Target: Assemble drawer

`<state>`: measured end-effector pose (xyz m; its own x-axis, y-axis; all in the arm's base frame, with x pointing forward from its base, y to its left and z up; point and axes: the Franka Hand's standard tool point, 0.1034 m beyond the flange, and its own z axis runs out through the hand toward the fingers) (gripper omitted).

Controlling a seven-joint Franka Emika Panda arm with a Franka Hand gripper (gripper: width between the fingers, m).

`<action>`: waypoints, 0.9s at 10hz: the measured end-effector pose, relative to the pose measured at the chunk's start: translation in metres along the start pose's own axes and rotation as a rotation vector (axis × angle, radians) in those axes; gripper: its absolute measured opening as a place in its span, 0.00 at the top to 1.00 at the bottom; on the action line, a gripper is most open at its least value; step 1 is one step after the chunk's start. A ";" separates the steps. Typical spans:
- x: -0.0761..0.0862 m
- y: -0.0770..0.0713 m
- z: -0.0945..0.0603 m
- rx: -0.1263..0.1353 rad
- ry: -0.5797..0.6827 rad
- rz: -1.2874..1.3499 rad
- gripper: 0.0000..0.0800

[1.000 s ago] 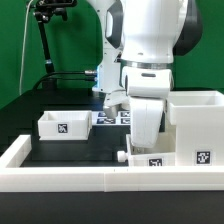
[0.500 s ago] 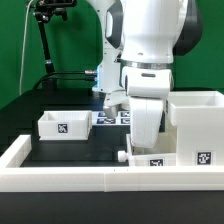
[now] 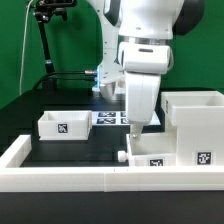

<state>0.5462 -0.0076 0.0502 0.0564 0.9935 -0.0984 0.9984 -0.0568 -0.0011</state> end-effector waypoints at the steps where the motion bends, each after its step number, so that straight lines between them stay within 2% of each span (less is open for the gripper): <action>1: -0.013 0.002 0.000 -0.001 -0.004 -0.035 0.21; 3: -0.044 0.016 -0.002 0.010 -0.014 -0.067 0.19; 5: -0.052 0.011 0.017 0.038 -0.013 -0.089 0.19; 7: -0.057 0.011 0.017 0.038 -0.013 -0.082 0.19; 9: -0.070 0.007 0.023 0.050 0.018 -0.117 0.19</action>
Offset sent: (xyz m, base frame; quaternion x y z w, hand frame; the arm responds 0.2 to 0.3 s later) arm 0.0108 -0.0294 -0.0231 0.0292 0.0310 -0.0590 0.9973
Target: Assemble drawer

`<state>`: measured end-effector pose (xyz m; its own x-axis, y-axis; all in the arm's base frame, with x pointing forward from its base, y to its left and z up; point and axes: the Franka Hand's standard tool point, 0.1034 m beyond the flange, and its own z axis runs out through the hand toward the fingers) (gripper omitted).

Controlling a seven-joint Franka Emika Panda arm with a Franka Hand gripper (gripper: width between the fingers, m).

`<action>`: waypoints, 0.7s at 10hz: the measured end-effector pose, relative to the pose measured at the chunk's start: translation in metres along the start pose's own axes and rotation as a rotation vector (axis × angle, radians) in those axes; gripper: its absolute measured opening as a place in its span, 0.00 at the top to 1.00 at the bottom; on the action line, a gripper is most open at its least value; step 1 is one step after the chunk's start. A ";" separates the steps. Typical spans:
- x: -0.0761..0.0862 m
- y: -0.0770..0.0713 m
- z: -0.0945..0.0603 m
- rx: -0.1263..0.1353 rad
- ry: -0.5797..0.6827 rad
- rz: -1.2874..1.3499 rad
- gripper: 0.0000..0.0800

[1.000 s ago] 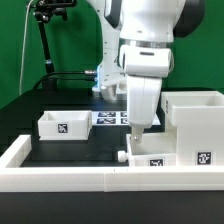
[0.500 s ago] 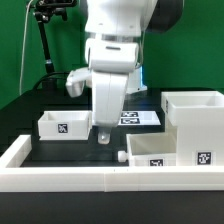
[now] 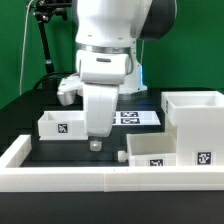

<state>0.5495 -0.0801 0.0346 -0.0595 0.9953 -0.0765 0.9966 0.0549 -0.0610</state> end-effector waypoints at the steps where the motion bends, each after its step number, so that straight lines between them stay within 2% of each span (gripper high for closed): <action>1: -0.005 -0.002 0.001 0.002 0.042 0.000 0.19; 3: -0.009 -0.004 0.003 0.001 0.100 0.019 0.19; 5: -0.010 -0.010 0.009 0.019 0.171 0.043 0.19; 7: 0.015 -0.008 0.016 0.035 0.182 0.043 0.19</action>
Offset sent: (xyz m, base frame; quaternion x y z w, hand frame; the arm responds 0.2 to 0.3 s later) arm 0.0021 0.0288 -0.0067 -0.0010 0.2019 0.0224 0.9791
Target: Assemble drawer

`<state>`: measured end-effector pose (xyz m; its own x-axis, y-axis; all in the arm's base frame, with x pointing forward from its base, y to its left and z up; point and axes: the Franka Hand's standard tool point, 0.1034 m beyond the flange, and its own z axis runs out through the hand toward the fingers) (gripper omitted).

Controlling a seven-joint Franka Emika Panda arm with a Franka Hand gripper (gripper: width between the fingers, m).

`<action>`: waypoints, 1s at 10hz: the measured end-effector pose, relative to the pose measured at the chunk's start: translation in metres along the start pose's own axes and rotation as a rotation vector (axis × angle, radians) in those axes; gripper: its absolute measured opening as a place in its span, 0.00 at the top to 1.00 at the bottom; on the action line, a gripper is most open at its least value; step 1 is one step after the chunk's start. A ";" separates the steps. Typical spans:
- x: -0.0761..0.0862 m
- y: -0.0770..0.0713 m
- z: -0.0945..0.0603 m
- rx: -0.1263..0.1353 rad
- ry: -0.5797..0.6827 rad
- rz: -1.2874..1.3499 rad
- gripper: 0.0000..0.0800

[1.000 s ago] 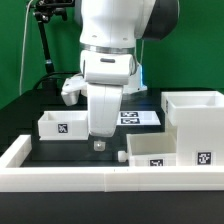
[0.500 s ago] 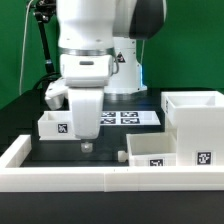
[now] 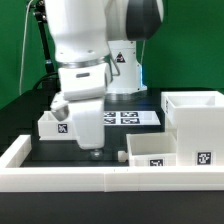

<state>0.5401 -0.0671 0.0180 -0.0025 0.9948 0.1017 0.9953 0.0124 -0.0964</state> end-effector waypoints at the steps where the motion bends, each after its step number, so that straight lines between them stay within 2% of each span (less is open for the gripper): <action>1: 0.008 0.001 0.002 0.003 0.004 -0.012 0.19; 4: 0.041 0.005 0.008 0.008 0.005 -0.039 0.19; 8: 0.038 0.004 0.008 0.009 0.006 -0.036 0.19; 10: 0.047 0.002 0.012 0.007 0.009 -0.023 0.19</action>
Offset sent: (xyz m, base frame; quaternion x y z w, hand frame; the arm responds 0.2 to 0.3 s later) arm 0.0059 0.0469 0.0060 -0.0143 -0.0122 -0.0095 0.9998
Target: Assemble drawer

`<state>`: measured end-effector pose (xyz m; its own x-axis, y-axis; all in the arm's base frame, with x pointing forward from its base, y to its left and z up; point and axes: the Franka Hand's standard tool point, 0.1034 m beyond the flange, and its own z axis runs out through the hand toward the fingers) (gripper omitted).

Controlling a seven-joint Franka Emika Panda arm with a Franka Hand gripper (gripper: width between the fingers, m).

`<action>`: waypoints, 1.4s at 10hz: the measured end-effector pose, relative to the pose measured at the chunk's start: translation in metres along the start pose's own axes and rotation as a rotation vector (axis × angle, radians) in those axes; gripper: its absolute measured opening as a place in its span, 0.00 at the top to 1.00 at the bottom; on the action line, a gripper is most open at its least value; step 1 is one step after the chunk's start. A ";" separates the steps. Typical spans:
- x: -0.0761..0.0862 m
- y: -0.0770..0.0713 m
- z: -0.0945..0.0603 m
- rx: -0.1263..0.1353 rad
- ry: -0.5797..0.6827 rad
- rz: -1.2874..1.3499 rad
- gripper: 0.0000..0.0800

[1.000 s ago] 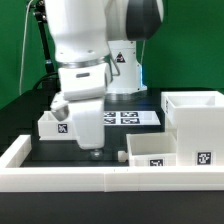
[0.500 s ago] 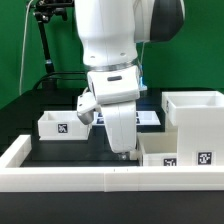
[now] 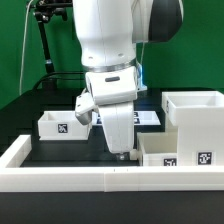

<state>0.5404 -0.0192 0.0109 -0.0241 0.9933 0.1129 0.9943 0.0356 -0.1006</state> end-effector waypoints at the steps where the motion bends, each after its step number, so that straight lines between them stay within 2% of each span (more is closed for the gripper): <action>1: 0.008 0.000 0.001 0.002 0.003 0.011 0.19; 6: 0.040 0.002 0.001 0.004 0.016 0.063 0.19; 9: 0.044 0.003 -0.003 0.002 0.009 0.098 0.19; 11: 0.037 0.000 -0.006 0.001 0.006 0.101 0.19; 14: 0.007 -0.029 -0.022 0.000 -0.011 0.123 0.19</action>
Offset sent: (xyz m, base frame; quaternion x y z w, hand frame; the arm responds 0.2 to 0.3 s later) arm 0.0006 0.0305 0.0010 0.0149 0.0075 0.0205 0.9997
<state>0.5133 -0.0153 0.0366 0.0972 0.9913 0.0890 0.9898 -0.0869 -0.1132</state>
